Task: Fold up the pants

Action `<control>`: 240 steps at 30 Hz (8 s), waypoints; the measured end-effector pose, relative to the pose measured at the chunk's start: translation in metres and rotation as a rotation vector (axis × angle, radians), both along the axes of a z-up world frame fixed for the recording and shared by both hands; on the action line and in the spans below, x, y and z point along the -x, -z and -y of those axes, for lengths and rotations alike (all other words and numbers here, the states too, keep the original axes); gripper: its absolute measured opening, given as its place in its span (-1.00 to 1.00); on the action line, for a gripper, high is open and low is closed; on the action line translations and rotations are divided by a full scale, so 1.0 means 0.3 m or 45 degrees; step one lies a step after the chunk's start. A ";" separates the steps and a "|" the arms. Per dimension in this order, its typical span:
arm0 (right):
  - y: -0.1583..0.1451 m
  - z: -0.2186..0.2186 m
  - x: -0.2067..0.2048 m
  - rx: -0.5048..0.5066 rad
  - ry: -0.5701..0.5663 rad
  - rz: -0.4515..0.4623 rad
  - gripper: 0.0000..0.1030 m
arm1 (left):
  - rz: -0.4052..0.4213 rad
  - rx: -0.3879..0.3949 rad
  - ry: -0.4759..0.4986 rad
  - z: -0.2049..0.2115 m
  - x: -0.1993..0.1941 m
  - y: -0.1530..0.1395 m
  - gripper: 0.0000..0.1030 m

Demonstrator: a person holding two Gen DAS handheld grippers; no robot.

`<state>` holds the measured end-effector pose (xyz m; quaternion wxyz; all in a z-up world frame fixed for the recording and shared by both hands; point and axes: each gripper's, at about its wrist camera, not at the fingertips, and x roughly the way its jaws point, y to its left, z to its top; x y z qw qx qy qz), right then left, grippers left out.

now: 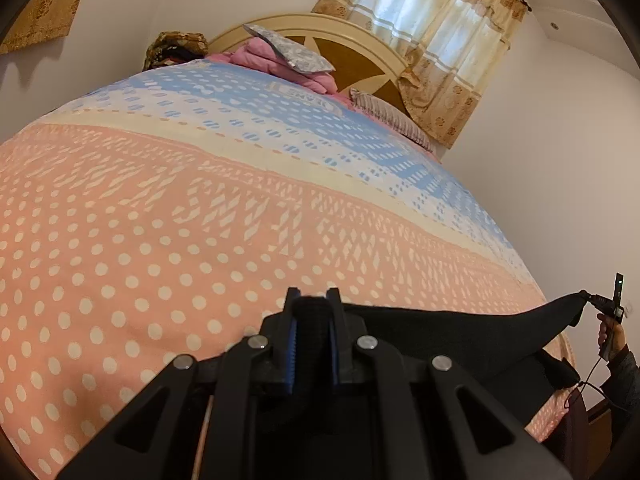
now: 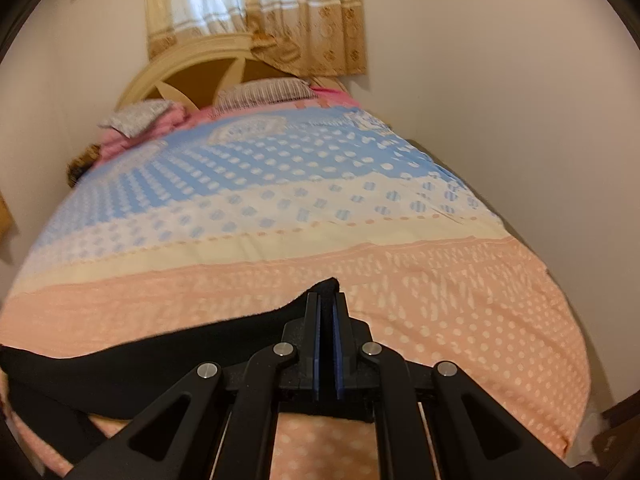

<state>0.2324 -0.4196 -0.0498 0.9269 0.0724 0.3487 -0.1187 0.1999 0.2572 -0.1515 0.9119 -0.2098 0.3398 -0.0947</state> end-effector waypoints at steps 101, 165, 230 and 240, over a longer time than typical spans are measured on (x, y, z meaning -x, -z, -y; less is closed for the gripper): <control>0.211 -0.309 0.707 0.492 -0.646 -0.230 0.55 | -0.079 -0.114 -0.046 0.031 -0.119 0.095 -0.71; 0.404 0.171 -0.302 -0.359 -0.201 -0.338 -0.83 | -0.178 -0.153 -0.022 0.035 -0.178 0.113 -0.71; 0.233 -0.062 0.449 -0.133 -0.471 -0.099 -1.00 | 0.195 0.171 0.105 -0.139 0.283 0.101 -0.59; 0.212 -0.267 0.299 0.022 -0.599 -0.113 0.54 | 0.245 0.112 0.047 -0.159 0.347 0.033 -0.51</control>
